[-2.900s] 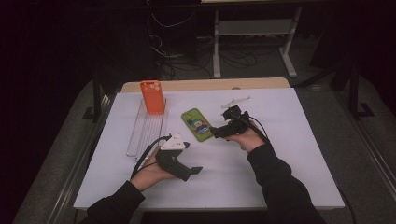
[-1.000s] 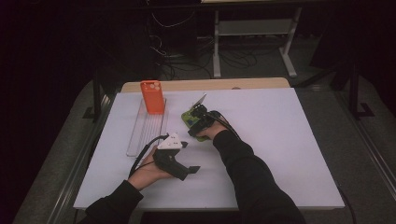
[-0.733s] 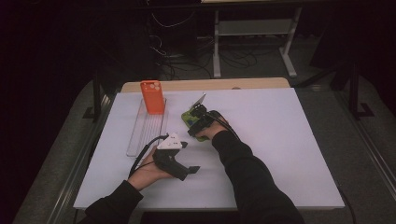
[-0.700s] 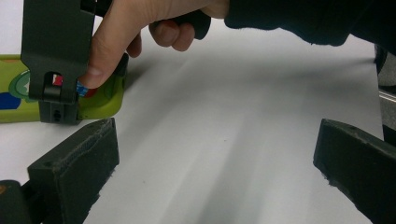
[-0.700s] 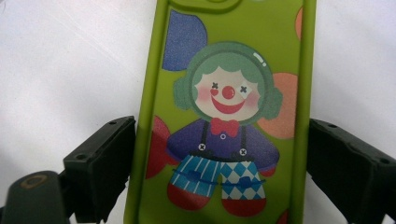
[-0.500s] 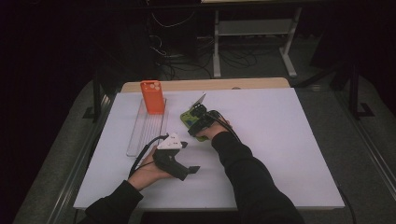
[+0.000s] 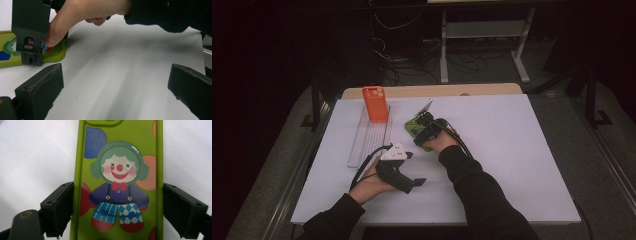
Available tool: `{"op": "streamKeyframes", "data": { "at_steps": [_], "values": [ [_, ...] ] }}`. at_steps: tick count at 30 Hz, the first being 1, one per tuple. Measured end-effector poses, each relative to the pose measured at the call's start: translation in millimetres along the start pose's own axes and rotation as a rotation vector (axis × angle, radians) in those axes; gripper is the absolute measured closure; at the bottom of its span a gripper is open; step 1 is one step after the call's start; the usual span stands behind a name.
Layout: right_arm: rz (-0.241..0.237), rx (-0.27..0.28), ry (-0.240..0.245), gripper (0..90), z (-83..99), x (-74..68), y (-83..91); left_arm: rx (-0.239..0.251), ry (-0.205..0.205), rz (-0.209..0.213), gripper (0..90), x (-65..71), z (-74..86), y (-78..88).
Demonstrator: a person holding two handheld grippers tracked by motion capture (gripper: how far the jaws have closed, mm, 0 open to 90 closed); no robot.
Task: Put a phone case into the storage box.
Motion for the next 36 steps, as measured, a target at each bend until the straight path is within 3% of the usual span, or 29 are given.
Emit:
{"op": "streamKeyframes", "data": {
  "at_steps": [7, 15, 21, 23, 24, 27, 28, 32, 34, 36],
  "values": [
    [-0.012, 0.019, 0.017, 15.4, 0.6, 0.7, 0.7, 0.002, 0.003, 0.001, 0.0, 0.2, 0.3, -0.1],
    [-0.072, 0.07, 0.03, 15.4, 8.5, 8.1, 15.1, 0.002, 0.004, 0.01, 0.0, 1.0, -0.4, 0.5],
    [-0.07, 0.088, 0.139, 15.3, 27.3, 15.7, 40.9, -0.007, 0.001, 0.024, 0.0, 2.6, -4.5, 1.6],
    [-0.065, 0.091, 0.183, 15.2, 36.8, 19.3, 49.0, -0.021, -0.025, 0.035, 0.0, 4.3, -8.0, 3.5],
    [-0.064, 0.099, 0.204, 15.3, 41.6, 21.2, 52.0, -0.016, -0.015, 0.037, 0.1, 5.9, -9.7, 4.1],
    [-0.087, 0.113, 0.259, 15.3, 56.6, 25.5, 63.5, -0.034, -0.025, 0.055, 1.0, 7.6, -14.9, 7.3],
    [-0.088, 0.108, 0.274, 15.3, 60.4, 26.4, 66.2, -0.047, -0.056, 0.051, 1.1, 6.1, -17.5, 9.0],
    [-0.104, 0.109, 0.347, 15.2, 78.0, 29.6, 76.8, -0.045, -0.054, 0.068, 1.0, 6.2, -21.8, 7.5],
    [-0.115, 0.119, 0.374, 15.2, 85.9, 30.2, 84.2, -0.07, -0.086, 0.064, 0.9, 2.6, -23.5, 7.2],
    [-0.134, 0.132, 0.39, 15.2, 91.7, 30.3, 90.0, -0.088, -0.07, 0.055, 0.7, 2.0, -24.1, 6.3]
  ]
}}
Point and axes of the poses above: each handheld gripper's, and its own axes: y roughly backward along the jaws, z roughly out of its underside, x roughly to its right, the point moved 6 cm from there along -y, roughly forward along the jaws, and after that the axes turned 11 degrees about y, right-handed, at the moved point
